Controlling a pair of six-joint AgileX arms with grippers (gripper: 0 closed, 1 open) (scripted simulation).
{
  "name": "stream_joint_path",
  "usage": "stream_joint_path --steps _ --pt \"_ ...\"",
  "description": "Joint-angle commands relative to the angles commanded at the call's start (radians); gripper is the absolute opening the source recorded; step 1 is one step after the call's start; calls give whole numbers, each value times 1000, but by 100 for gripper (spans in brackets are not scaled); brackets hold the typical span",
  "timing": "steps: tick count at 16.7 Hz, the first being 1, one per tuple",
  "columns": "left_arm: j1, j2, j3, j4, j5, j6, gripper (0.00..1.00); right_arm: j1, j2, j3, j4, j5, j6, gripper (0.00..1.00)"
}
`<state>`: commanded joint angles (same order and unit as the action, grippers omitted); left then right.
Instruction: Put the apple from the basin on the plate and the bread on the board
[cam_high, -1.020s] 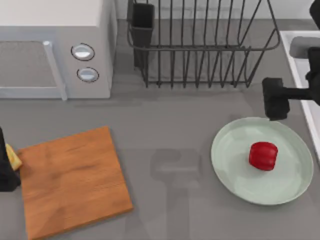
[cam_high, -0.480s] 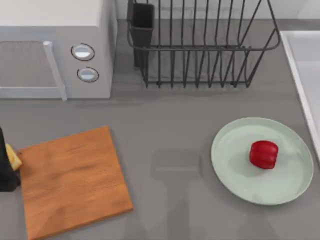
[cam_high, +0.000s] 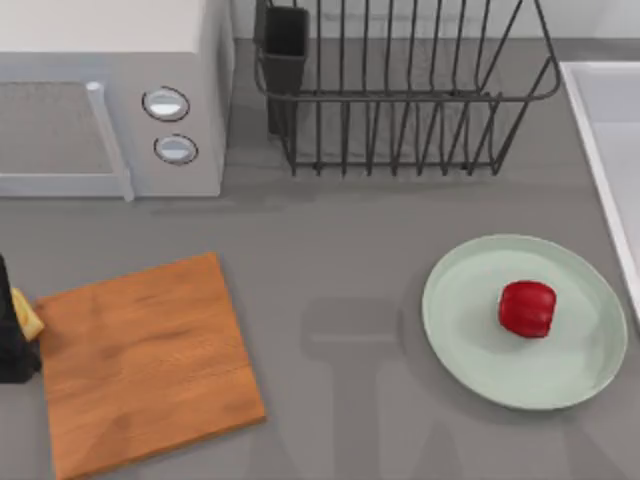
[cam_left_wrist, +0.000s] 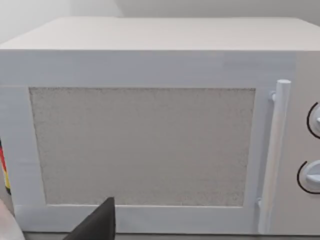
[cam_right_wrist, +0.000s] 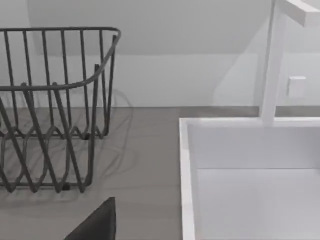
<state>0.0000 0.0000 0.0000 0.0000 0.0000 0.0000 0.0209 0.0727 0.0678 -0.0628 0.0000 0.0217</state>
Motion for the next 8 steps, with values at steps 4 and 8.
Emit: stream_joint_path --steps 4,8 --pt "0 0 0 0 0 0 100 -21 -73 -68 63 0 -22 100" --pt "0 0 0 0 0 0 100 -21 -73 -68 63 0 -22 100"
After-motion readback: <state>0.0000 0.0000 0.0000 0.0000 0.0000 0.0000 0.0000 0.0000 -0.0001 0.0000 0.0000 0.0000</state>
